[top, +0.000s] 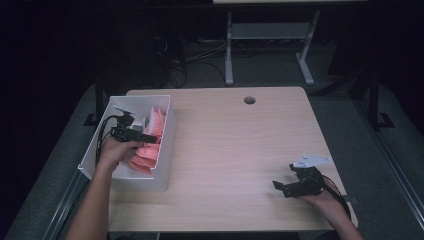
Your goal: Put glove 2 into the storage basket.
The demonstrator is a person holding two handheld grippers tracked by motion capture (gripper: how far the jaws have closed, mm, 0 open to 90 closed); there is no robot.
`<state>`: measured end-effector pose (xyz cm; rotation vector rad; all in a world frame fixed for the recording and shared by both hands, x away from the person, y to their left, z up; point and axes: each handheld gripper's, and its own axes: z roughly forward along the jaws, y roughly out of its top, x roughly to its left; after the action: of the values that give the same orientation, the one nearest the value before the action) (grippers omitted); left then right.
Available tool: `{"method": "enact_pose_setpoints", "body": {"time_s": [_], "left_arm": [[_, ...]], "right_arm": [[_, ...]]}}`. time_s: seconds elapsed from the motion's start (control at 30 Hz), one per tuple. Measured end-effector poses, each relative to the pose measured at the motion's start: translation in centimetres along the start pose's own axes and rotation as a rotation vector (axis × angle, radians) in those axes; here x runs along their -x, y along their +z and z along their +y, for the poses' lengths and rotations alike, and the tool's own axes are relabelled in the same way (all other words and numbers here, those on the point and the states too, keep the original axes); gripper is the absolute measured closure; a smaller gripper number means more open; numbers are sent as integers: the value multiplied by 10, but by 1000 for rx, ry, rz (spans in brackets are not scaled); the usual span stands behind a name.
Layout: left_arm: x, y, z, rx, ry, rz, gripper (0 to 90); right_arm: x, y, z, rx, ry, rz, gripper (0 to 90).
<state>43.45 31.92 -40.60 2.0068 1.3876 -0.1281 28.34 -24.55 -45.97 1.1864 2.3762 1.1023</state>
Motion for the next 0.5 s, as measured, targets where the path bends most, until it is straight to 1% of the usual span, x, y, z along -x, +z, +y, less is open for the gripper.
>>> {"method": "enact_pose_setpoints", "body": {"time_s": [0.03,0.1,0.17,0.23,0.27,0.3,0.43,0.5], "left_arm": [[0,0,0,-1,1,0,344],[0,-1,0,8,7,16,258],[1,-4,0,22,3,17,224],[3,-8,1,25,13,29,181],[5,-11,2,29,18,34,181],[7,-15,4,40,33,39,181],[15,-27,8,62,55,51,174],[18,-33,11,68,70,64,173]], "right_arm": [[0,0,0,-1,3,1,80],[1,0,0,-2,1,0,80],[1,0,0,-3,1,1,80],[1,0,0,0,-4,2,80],[1,0,0,0,-4,2,80],[1,-1,0,-1,-4,3,80],[0,0,0,0,2,3,80],[1,0,0,0,-2,6,80]]}}
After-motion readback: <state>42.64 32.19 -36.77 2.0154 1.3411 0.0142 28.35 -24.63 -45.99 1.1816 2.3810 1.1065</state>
